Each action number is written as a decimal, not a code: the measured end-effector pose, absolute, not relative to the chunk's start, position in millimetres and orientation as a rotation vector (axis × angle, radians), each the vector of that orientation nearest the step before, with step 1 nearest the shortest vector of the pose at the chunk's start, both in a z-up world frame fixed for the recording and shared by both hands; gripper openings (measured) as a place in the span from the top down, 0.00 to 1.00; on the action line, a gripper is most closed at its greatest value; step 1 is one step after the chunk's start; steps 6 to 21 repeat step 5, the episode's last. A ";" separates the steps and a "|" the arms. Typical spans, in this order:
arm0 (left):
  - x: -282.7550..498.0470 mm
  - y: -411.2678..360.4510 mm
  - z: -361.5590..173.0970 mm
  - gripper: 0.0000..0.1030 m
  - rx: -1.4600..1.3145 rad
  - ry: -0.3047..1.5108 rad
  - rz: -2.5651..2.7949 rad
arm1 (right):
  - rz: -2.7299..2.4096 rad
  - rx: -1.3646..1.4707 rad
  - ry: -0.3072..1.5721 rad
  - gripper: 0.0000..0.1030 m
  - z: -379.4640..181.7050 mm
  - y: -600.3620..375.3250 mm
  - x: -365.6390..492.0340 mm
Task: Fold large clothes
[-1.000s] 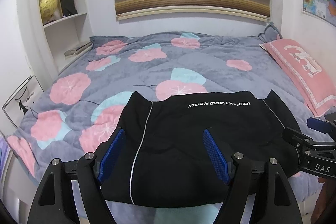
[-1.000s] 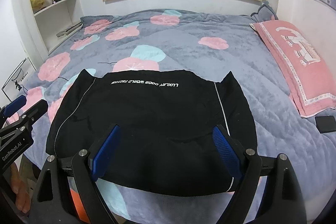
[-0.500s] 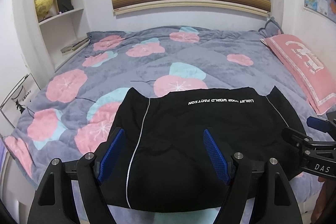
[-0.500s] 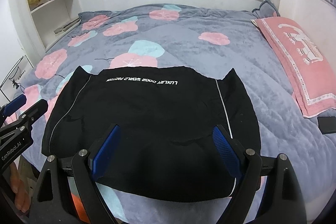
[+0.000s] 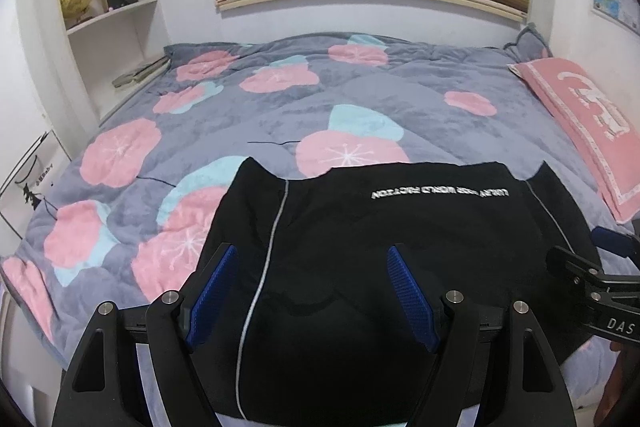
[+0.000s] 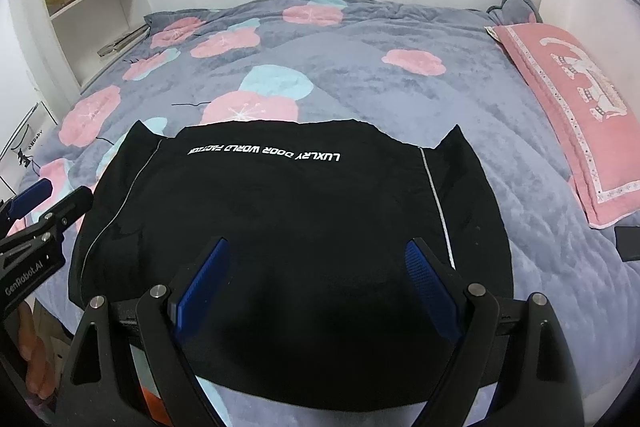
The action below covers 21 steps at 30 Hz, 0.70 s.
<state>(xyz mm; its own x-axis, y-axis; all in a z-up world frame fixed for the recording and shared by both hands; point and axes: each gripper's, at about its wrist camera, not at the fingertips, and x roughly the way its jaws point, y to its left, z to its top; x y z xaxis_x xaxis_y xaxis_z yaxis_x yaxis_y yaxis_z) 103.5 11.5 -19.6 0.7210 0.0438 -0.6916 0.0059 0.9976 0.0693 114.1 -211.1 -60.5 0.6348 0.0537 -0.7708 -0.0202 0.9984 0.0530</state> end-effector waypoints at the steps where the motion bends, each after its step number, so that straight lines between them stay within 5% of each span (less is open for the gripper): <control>1: 106.1 13.2 -20.0 0.24 0.064 0.760 0.023 | 0.042 0.041 0.886 0.12 -62.3 -210.9 116.8; 21: 122.4 28.3 -22.8 0.24 0.022 0.768 0.036 | 0.036 0.043 0.904 0.12 -71.1 -213.9 130.4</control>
